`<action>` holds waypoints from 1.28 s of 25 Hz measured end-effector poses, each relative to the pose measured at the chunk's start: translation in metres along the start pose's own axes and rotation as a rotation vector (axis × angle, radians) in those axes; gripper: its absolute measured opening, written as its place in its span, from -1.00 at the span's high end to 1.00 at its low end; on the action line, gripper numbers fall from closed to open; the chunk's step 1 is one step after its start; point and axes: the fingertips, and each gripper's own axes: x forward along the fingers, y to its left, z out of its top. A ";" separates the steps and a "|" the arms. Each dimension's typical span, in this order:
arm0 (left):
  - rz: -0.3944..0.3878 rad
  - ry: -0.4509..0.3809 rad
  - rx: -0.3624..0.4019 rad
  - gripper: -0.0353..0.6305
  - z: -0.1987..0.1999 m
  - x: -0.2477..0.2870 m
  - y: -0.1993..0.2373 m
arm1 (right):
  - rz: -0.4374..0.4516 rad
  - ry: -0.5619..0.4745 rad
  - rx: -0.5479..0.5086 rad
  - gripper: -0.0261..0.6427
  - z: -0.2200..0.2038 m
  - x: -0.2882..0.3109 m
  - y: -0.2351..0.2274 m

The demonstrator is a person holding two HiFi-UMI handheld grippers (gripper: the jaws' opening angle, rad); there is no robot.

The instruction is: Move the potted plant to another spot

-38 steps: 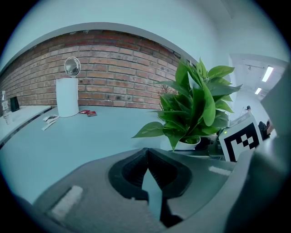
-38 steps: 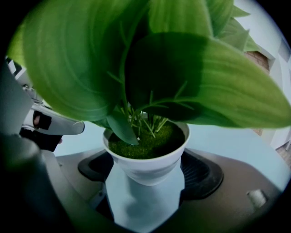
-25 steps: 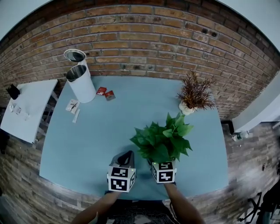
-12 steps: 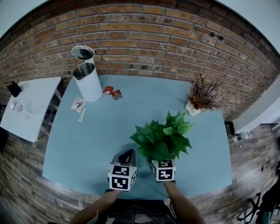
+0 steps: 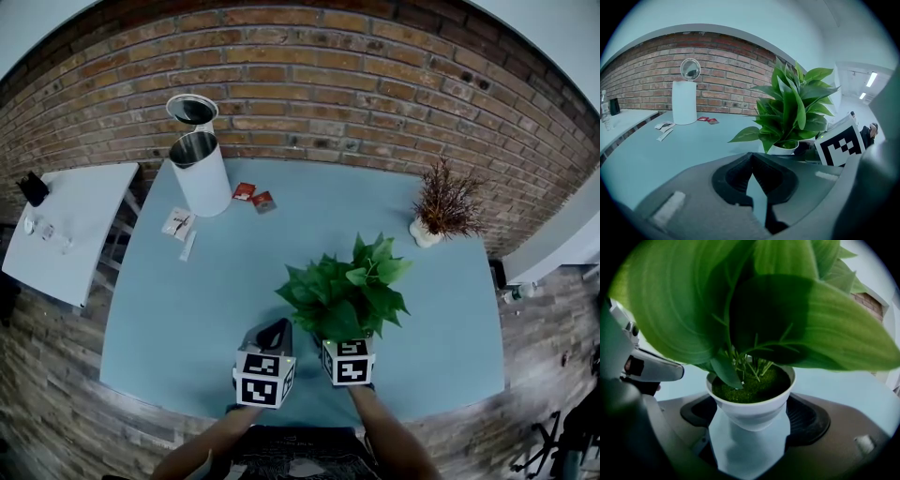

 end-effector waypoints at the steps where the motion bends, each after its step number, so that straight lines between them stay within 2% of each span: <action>1: 0.000 0.000 0.001 0.90 0.000 -0.001 0.003 | 0.002 0.000 0.000 -0.46 0.000 0.002 0.004; 6: -0.005 -0.005 -0.001 0.90 -0.006 -0.004 0.033 | -0.004 -0.009 -0.003 -0.46 0.004 0.022 0.029; 20: -0.004 -0.013 0.002 0.90 -0.012 -0.022 0.069 | -0.001 -0.011 -0.008 -0.46 0.012 0.038 0.072; 32: -0.020 -0.010 0.011 0.90 -0.015 -0.030 0.063 | 0.009 -0.008 0.011 -0.46 0.015 0.033 0.081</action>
